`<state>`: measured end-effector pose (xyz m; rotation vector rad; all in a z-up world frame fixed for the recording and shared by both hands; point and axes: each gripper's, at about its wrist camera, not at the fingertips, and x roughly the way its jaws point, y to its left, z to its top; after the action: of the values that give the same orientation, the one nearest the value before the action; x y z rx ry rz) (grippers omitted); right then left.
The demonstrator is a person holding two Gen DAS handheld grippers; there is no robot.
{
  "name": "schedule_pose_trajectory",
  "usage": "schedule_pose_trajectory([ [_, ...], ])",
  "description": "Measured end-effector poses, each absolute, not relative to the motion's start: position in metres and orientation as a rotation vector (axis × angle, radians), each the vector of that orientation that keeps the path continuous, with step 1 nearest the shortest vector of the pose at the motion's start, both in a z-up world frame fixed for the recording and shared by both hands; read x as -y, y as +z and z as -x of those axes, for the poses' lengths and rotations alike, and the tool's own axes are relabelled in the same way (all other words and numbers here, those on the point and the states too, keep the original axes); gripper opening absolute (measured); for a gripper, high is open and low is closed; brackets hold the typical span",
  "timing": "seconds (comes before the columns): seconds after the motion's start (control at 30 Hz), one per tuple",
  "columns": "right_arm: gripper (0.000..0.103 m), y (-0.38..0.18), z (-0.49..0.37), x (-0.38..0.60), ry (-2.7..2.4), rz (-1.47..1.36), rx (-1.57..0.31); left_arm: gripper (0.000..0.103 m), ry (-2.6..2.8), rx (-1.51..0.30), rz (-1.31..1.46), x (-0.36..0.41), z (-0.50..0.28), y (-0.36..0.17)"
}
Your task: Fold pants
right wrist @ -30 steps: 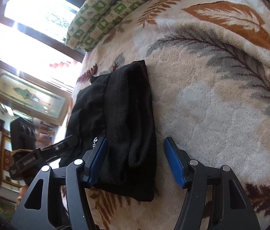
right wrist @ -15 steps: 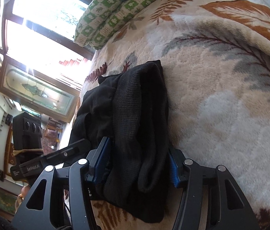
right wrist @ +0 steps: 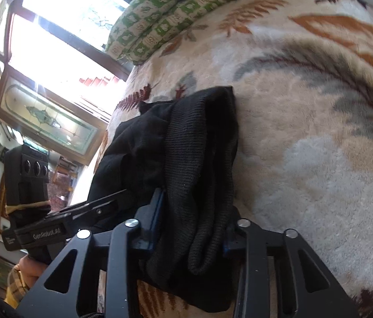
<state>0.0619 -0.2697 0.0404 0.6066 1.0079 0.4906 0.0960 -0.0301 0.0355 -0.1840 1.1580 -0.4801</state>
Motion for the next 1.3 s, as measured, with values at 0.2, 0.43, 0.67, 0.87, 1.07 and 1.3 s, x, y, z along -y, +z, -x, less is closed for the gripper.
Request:
schedule_pose_trajectory([
  [0.2, 0.027, 0.078, -0.066, 0.263, 0.511, -0.554, -0.931, 0.041, -0.505, -1.081, 0.218, 0.023, -0.098, 0.067],
  [0.43, 0.027, 0.101, -0.111, 0.266, 0.528, -0.520, -0.891, 0.042, -0.502, -1.044, 0.183, 0.026, -0.142, 0.093],
  [0.67, 0.027, 0.099, -0.175, 0.256, 0.510, -0.477, -0.899, 0.042, -0.483, -1.055, 0.197, 0.036, -0.209, 0.084],
  [0.87, 0.029, 0.076, -0.215, 0.251, 0.472, -0.480, -0.938, 0.043, -0.472, -1.079, 0.196, 0.044, -0.246, 0.056],
  [1.07, 0.039, 0.036, -0.226, 0.257, 0.443, -0.483, -0.973, 0.057, -0.487, -1.083, 0.269, 0.035, -0.255, 0.021],
  [1.3, 0.048, 0.063, -0.208, 0.264, 0.396, -0.434, -0.942, 0.056, -0.457, -1.052, 0.167, 0.033, -0.233, 0.050],
])
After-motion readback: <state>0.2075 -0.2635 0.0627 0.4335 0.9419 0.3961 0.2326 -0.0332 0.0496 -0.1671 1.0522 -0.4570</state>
